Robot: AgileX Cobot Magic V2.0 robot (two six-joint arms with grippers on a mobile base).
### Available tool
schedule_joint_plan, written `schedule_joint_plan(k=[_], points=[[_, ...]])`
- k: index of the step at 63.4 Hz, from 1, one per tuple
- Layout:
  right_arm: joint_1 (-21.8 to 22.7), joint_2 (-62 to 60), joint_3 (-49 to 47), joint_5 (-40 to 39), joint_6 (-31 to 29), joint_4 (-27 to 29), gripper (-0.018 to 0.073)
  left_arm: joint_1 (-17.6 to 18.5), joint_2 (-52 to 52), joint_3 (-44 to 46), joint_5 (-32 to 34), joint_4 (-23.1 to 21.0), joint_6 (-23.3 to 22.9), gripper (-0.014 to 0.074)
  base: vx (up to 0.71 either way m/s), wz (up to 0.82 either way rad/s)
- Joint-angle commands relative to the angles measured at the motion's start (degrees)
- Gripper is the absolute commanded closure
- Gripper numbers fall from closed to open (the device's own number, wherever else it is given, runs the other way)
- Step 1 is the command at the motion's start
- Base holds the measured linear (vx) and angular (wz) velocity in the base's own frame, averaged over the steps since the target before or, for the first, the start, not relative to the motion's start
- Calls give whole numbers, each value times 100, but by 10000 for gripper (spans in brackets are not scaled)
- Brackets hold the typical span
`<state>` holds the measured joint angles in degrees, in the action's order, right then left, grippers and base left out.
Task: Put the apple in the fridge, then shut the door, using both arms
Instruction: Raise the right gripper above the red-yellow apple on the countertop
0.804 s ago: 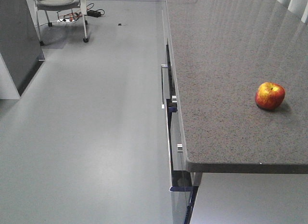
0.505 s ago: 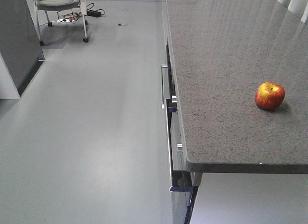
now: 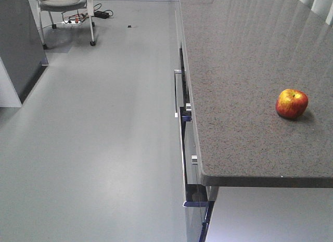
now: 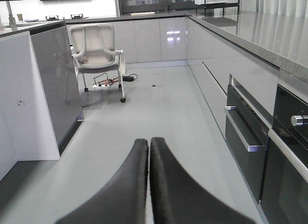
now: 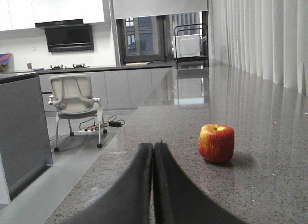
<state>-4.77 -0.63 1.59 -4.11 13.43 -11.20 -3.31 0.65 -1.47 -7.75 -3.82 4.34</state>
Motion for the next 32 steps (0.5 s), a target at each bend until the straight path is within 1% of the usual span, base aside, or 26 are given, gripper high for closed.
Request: schedule_joint_plan(k=[1, 15, 19, 27, 32], points=[[9, -95, 80, -408, -25, -51, 563, -3, 80, -123, 443, -49, -40, 603, 0, 0], [9, -95, 80, -453, 23, 53, 563, -3, 80, -123, 443, -49, -40, 603, 0, 0], [9, -95, 80, -504, 96, 332, 563, -3, 80, -123, 443, -49, -40, 603, 0, 0], [9, -95, 74, -777, 631, 1209, 563, -3, 80, -123, 443, -49, -40, 603, 0, 0], [9, -95, -35, -757, 723, 1443, 563, -3, 80, -123, 443, -49, -40, 603, 0, 0]])
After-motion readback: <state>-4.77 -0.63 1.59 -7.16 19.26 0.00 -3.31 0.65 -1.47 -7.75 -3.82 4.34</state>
